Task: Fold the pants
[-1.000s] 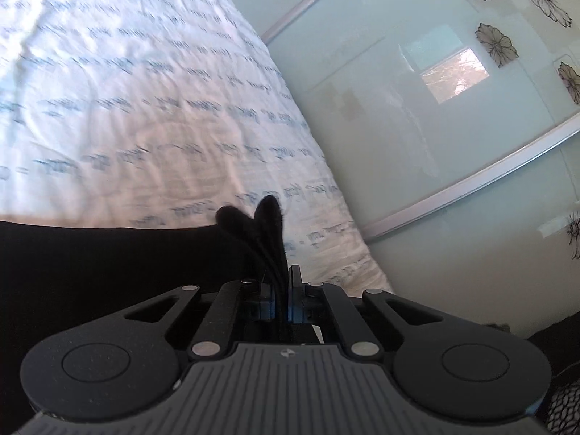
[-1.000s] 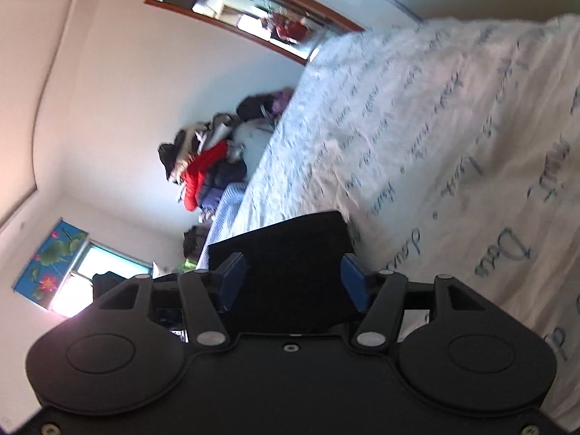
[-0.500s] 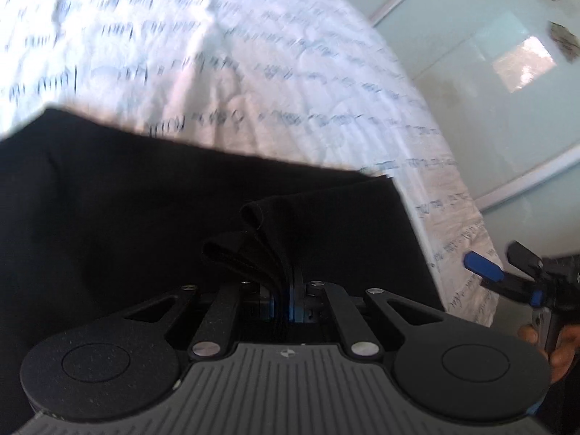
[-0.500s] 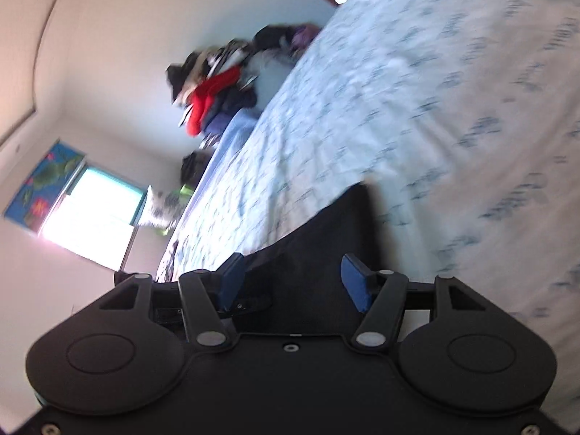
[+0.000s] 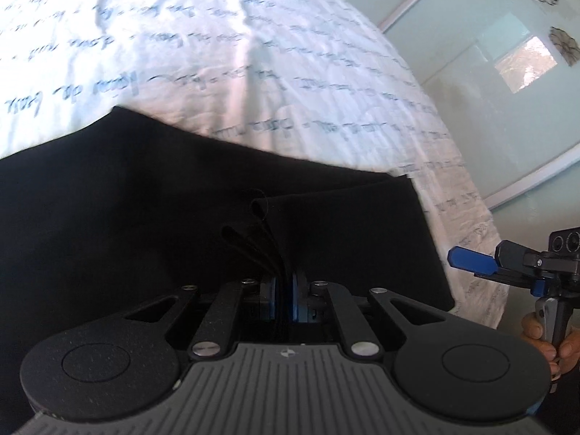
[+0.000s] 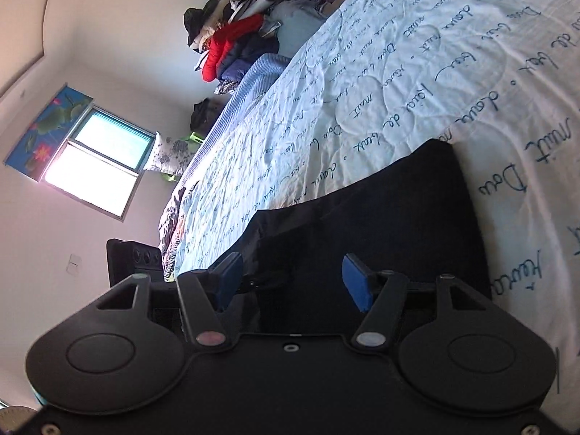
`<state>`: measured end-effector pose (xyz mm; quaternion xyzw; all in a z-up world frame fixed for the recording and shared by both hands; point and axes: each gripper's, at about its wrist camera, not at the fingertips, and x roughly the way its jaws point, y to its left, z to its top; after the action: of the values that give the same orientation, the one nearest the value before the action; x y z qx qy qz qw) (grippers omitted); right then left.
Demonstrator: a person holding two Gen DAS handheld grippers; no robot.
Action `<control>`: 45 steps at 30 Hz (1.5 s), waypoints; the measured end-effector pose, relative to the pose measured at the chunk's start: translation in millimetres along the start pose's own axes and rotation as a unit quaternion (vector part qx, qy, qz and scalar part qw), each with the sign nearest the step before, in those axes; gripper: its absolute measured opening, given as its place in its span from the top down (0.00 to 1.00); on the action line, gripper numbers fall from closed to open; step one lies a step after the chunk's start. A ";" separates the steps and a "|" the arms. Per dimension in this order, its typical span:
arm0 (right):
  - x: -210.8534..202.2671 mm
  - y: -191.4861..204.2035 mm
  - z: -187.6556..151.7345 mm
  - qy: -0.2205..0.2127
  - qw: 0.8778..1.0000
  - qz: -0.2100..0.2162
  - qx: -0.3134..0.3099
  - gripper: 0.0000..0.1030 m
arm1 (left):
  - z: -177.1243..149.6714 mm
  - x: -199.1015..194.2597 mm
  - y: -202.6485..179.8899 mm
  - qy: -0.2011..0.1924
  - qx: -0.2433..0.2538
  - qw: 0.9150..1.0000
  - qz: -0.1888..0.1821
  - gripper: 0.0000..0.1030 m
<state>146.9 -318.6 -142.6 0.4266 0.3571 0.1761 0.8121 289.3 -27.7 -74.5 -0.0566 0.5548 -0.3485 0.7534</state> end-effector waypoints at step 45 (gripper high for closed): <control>61.8 57.2 -24.2 0.045 0.959 -0.170 -0.222 0.39 | -36.9 -46.8 52.2 -0.033 -0.041 0.996 0.071 0.93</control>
<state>172.5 -235.5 -131.5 0.1602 0.4125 0.1297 0.8873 274.6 50.1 -75.7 -0.0595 0.5463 -0.2686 0.7911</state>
